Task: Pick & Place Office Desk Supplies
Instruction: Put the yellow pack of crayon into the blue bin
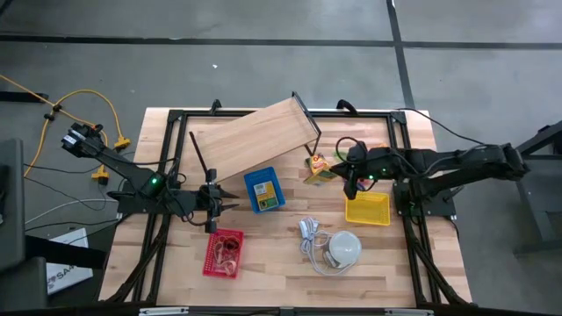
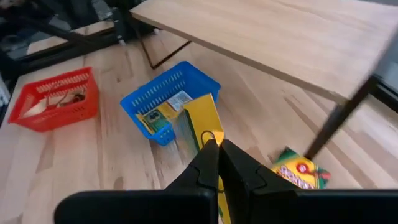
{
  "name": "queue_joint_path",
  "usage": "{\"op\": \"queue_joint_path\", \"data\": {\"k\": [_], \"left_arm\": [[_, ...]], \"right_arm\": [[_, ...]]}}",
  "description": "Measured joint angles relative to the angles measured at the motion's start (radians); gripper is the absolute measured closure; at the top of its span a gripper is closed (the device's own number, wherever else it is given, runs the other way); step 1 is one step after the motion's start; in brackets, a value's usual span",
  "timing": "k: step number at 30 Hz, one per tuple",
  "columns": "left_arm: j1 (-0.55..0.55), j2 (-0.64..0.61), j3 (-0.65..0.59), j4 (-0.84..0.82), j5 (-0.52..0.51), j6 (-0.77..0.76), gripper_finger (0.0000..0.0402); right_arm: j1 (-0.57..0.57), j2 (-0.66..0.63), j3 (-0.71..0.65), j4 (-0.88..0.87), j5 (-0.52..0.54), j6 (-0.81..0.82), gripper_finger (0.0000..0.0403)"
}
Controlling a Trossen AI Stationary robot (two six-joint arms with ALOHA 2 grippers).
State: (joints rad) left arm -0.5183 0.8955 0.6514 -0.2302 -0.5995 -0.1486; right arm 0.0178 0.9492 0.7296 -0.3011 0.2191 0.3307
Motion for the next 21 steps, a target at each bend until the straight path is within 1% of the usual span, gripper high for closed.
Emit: {"op": "queue_joint_path", "data": {"k": [7, 15, 21], "left_arm": [[0.000, 0.000, 0.000, 0.000, 0.000, 0.000, 0.0309], [0.000, 0.000, 0.000, 0.000, 0.000, 0.000, 0.0309], [0.000, 0.000, 0.000, 0.000, 0.000, 0.000, 0.0309]], "right_arm": [[0.001, 0.034, 0.000, 0.071, -0.043, -0.096, 0.0400], [0.001, 0.035, 0.000, 0.082, -0.042, -0.140, 0.0400], [0.001, 0.035, 0.000, 0.082, -0.040, -0.121, 0.0400]]}}
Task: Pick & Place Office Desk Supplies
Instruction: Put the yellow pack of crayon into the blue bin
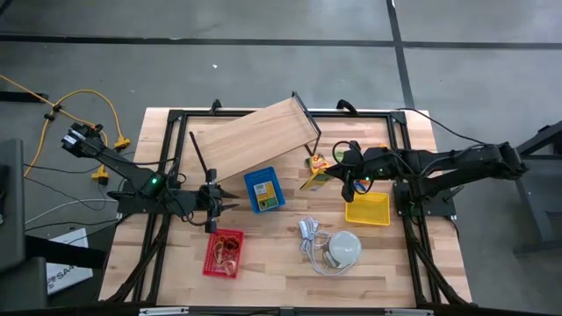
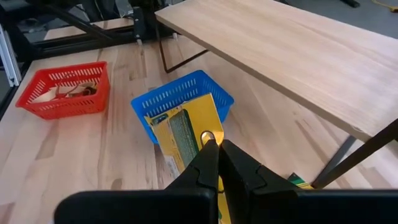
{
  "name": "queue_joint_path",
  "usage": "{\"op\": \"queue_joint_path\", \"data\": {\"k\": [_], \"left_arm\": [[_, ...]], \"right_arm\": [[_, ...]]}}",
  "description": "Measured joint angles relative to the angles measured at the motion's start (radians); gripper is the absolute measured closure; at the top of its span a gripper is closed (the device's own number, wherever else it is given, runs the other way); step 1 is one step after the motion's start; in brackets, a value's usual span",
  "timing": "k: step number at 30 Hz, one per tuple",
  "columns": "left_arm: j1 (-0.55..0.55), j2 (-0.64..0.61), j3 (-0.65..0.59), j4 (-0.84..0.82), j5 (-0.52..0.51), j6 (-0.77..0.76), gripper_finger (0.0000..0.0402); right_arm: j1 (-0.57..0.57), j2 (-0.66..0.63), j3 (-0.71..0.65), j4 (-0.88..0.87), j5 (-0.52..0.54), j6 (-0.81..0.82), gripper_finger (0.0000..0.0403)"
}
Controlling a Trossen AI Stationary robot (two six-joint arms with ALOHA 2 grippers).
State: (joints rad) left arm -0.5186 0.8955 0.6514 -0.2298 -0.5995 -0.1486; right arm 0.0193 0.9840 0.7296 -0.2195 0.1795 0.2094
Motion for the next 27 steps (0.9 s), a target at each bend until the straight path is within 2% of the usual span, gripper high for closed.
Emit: {"op": "queue_joint_path", "data": {"k": [7, 15, 20, 27], "left_arm": [[0.007, 0.000, 0.000, 0.034, 0.000, 0.014, 0.0309], [0.007, 0.000, 0.000, 0.054, 0.000, -0.035, 0.0309], [0.006, 0.000, 0.000, 0.070, 0.000, -0.117, 0.0309], [0.008, 0.000, 0.000, 0.092, 0.000, -0.072, 0.0309]], "right_arm": [[0.000, 0.000, 0.000, 0.000, 0.000, 0.006, 0.0400], [0.000, 0.000, 0.000, 0.000, 0.000, 0.007, 0.0400], [0.000, 0.000, 0.000, -0.001, -0.004, 0.007, 0.0400], [0.000, 0.000, 0.000, -0.001, -0.004, 0.007, 0.0400]]}}
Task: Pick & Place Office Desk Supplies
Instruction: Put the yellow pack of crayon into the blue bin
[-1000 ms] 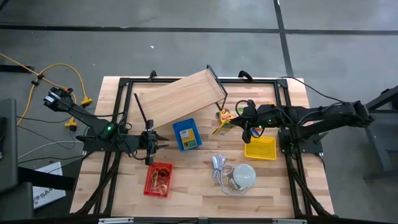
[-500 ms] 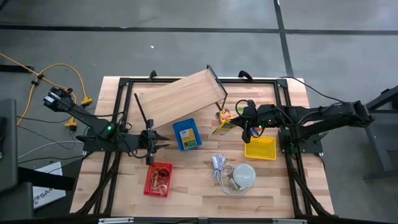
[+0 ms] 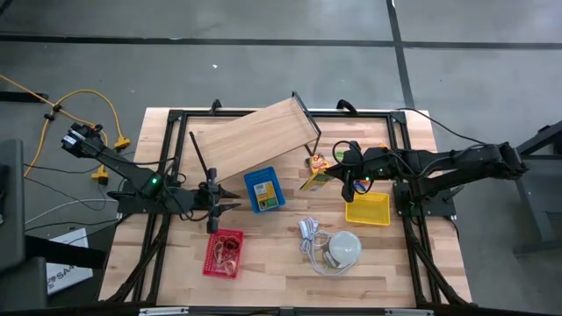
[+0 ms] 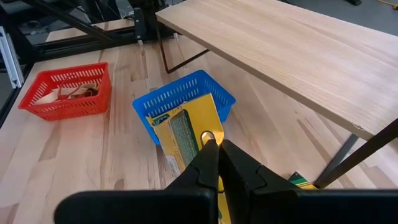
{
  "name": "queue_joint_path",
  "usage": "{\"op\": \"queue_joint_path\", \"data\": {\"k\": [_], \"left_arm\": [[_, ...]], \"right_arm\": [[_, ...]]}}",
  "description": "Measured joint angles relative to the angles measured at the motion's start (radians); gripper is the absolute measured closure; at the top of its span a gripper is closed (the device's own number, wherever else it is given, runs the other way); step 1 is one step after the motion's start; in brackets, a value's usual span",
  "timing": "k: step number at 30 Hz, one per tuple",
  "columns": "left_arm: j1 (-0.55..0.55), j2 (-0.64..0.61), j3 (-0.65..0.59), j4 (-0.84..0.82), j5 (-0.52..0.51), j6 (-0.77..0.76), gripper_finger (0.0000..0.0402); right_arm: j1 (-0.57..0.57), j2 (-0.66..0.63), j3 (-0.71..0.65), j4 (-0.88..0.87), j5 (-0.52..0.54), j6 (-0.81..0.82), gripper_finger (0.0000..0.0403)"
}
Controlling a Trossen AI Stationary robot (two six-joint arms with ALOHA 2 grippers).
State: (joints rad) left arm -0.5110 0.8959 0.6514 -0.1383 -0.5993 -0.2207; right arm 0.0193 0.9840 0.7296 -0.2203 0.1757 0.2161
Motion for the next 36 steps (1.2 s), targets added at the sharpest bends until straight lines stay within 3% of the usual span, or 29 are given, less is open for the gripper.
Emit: {"op": "queue_joint_path", "data": {"k": [3, 8, 15, 24, 36], "left_arm": [[0.027, 0.010, 0.001, 0.053, 0.001, -0.014, 0.0309], [0.098, 0.103, 0.002, 0.182, 0.010, 0.128, 0.0309], [0.225, 0.287, 0.038, 0.428, 0.157, 0.137, 0.0309], [0.329, 0.452, 0.164, 0.442, 0.205, 0.120, 0.0301], [0.429, 0.606, 0.289, 0.491, 0.384, 0.118, 0.0292]], "right_arm": [[0.000, 0.000, 0.000, 0.000, 0.000, 0.000, 0.0400], [0.000, 0.000, 0.000, 0.000, 0.000, 0.000, 0.0400], [0.000, 0.000, 0.000, 0.001, 0.000, 0.000, 0.0400], [0.000, 0.000, 0.000, 0.001, -0.016, 0.000, 0.0400], [0.000, 0.000, 0.000, 0.010, -0.029, -0.003, 0.0400]]}}
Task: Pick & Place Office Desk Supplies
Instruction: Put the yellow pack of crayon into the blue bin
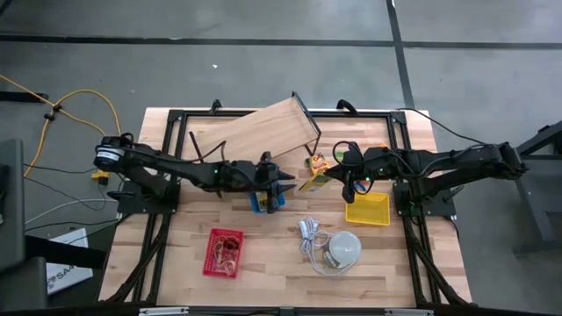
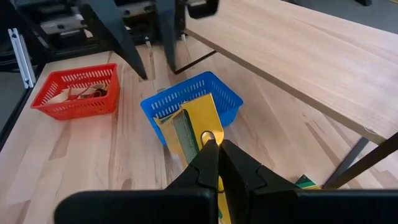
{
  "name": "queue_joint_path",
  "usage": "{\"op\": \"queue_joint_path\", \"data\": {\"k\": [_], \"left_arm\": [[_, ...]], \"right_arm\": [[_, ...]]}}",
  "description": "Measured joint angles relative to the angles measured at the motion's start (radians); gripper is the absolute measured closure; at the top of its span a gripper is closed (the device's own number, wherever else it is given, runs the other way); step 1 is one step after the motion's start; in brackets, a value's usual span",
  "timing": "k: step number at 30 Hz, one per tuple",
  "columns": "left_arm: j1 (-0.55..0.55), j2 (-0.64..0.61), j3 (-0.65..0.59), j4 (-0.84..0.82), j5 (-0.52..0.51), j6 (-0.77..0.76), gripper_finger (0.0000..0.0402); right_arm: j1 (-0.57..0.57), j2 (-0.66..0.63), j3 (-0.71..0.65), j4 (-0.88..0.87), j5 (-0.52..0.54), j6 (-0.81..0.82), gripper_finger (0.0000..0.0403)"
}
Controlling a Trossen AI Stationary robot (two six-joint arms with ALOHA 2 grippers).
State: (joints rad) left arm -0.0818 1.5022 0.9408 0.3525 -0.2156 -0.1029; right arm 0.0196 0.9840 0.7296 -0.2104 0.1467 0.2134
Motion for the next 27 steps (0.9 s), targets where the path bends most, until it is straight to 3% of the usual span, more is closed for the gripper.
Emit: {"op": "queue_joint_path", "data": {"k": [9, 16, 27], "left_arm": [[0.072, 0.040, 0.021, 0.029, 0.183, -0.051, 0.0264], [0.088, 0.042, 0.021, 0.042, 0.202, -0.054, 0.0218], [0.088, 0.041, 0.021, 0.081, 0.214, -0.048, 0.0215]], "right_arm": [[0.000, 0.000, 0.000, 0.006, -0.001, 0.000, 0.0400], [0.000, 0.000, 0.000, 0.020, -0.008, -0.001, 0.0400], [0.000, 0.000, 0.000, 0.105, -0.008, -0.026, 0.0400]]}}
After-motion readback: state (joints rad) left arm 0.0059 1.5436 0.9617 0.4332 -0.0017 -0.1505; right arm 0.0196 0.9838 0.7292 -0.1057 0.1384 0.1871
